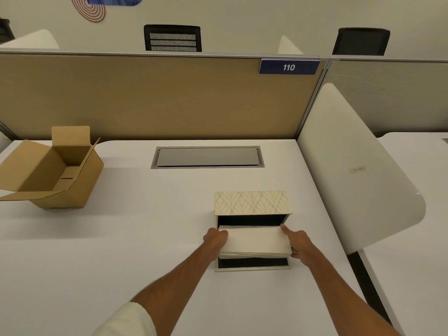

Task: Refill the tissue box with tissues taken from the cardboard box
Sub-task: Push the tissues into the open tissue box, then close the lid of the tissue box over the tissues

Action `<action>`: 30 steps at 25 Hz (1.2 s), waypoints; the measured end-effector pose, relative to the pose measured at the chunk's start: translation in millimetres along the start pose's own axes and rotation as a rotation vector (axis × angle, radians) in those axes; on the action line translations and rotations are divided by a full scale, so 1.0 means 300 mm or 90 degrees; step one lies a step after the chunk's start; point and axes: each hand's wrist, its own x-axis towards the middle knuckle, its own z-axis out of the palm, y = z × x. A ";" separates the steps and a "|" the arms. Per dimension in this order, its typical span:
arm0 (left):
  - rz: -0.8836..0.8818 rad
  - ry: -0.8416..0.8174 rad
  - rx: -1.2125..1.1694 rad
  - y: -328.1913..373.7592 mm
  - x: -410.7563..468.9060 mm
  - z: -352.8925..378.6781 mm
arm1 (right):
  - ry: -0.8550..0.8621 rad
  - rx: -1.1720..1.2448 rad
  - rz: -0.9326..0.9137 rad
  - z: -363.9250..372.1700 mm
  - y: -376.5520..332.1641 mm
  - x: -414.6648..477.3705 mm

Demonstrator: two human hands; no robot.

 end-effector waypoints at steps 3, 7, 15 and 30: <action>0.003 -0.014 -0.014 -0.004 -0.004 -0.003 | -0.025 -0.004 -0.005 -0.005 -0.004 -0.010; 0.002 -0.043 -0.045 -0.009 -0.012 -0.004 | -0.061 0.001 0.000 -0.010 -0.008 -0.021; 0.157 0.094 0.139 -0.038 -0.031 -0.002 | 0.057 -0.252 -0.192 -0.040 -0.002 -0.012; 0.299 0.070 -0.203 0.053 -0.036 -0.098 | 0.029 -0.050 -0.320 -0.081 -0.113 -0.047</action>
